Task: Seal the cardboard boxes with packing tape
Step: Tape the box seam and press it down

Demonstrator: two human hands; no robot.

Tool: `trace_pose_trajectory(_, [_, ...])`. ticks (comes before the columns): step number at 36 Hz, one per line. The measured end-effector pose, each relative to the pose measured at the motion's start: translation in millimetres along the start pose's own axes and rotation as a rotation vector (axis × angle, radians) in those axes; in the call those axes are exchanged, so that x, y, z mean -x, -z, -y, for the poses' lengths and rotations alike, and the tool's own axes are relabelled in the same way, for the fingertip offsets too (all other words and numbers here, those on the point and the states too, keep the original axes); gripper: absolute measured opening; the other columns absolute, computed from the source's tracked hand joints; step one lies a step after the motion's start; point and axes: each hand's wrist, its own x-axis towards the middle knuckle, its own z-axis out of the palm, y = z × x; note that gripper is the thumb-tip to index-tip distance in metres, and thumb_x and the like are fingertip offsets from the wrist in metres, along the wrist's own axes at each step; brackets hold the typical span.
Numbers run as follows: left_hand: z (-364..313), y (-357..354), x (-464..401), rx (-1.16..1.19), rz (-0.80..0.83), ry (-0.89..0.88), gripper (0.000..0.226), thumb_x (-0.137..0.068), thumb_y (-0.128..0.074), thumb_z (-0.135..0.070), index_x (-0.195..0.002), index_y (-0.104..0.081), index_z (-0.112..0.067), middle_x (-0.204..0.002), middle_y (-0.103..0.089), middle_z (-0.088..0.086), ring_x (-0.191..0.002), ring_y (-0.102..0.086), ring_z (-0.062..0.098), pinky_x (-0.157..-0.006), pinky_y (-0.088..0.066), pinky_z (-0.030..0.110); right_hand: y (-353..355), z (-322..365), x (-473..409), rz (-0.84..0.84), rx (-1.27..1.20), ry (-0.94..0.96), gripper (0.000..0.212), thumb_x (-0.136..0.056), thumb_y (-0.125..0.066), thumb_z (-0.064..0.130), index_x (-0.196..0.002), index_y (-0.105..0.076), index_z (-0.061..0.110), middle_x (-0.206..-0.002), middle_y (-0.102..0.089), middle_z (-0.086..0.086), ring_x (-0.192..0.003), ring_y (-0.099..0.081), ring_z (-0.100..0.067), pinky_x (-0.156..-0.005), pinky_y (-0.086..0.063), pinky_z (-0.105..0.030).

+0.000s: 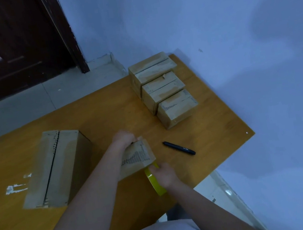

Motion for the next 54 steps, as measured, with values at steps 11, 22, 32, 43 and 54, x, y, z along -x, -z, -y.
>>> trace_pose_trajectory(11, [-3.2, -0.9, 11.8, -0.011, 0.021, 0.079, 0.015, -0.087, -0.055, -0.02, -0.082, -0.057, -0.007, -0.081, -0.055, 0.008, -0.067, -0.052, 0.02, -0.053, -0.038, 0.029, -15.5, -11.2, -9.4, -0.122, 0.016, 0.023, 0.035, -0.095, -0.046, 0.036, -0.065, -0.042, 0.018, -0.063, -0.043, 0.004, -0.054, -0.042, -0.01, -0.048, -0.032, -0.022])
trace_pose_trajectory(22, [22.3, -28.7, 14.4, 0.129, -0.587, -0.427, 0.016, -0.096, -0.05, -0.017, -0.102, -0.061, -0.007, -0.085, -0.056, 0.006, -0.076, -0.052, 0.02, -0.061, -0.044, 0.032, -18.3, -12.2, -12.5, -0.117, 0.024, 0.026, 0.038, -0.096, -0.045, 0.033, -0.062, -0.043, 0.015, -0.065, -0.046, 0.002, -0.06, -0.046, -0.014, -0.051, -0.034, -0.026])
trace_pose_trajectory(32, [66.6, -53.2, 44.0, -0.263, -0.73, -0.714, 0.012, -0.092, -0.054, -0.014, -0.094, -0.063, -0.006, -0.092, -0.055, 0.009, -0.09, -0.054, 0.031, -0.075, -0.046, 0.042, -16.4, 2.2, -14.9, -0.061, -0.088, 0.113, 0.032, -0.098, -0.042, 0.036, -0.08, -0.056, 0.014, -0.078, -0.054, -0.005, -0.072, -0.052, -0.019, -0.064, -0.037, -0.028])
trace_pose_trajectory(43, [86.4, -72.1, 53.9, -0.376, -0.587, -0.645, 0.061, -0.09, -0.055, -0.049, -0.137, -0.048, -0.011, -0.137, -0.047, 0.006, -0.13, -0.038, 0.027, -0.108, -0.036, 0.044, -8.0, -32.4, -15.9, 0.133, -0.262, 0.234, 0.02, -0.098, -0.047, 0.03, -0.097, -0.062, 0.017, -0.084, -0.061, -0.001, -0.075, -0.058, -0.014, -0.063, -0.044, -0.021])
trace_pose_trajectory(54, [87.5, -74.9, 56.5, -0.38, -0.607, -0.657, 0.063, -0.082, -0.068, -0.043, -0.132, -0.052, -0.008, -0.131, -0.051, 0.008, -0.127, -0.043, 0.029, -0.106, -0.039, 0.044, -12.7, -27.0, -17.4, -0.019, 0.027, 0.168, 0.047, -0.1, -0.036, 0.041, -0.104, -0.06, 0.001, -0.096, -0.061, -0.014, -0.089, -0.058, -0.027, -0.076, -0.042, -0.035])
